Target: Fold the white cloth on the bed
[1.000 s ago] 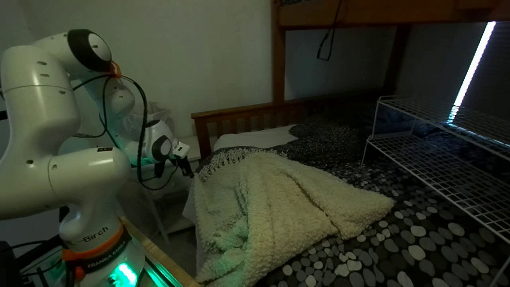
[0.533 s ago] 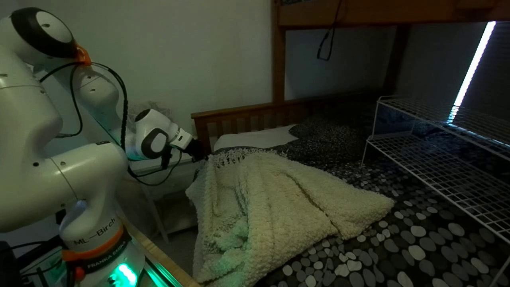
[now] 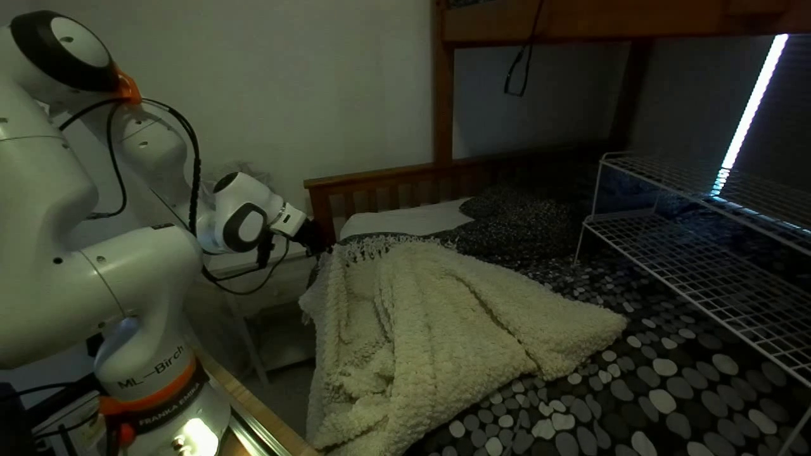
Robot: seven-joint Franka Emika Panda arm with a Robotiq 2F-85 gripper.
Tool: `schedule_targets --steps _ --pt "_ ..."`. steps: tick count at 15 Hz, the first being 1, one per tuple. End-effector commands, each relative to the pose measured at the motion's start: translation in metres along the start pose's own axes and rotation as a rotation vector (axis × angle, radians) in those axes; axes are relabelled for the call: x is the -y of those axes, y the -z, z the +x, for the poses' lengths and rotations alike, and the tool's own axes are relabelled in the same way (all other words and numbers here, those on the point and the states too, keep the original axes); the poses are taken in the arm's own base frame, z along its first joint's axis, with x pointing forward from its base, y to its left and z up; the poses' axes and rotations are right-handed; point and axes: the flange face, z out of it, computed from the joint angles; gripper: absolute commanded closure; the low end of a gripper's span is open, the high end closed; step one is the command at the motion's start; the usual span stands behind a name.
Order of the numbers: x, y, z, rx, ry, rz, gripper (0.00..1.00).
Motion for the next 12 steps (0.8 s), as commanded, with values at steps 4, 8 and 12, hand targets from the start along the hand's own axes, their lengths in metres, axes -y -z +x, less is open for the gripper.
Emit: schedule_targets --steps 4,8,12 --pt "0.001 -0.003 0.016 -0.012 -0.030 -0.080 0.99" --pt "-0.019 -0.005 0.084 0.042 -0.137 -0.315 0.99" --pt "-0.020 0.017 0.155 0.135 -0.272 -0.445 0.99"
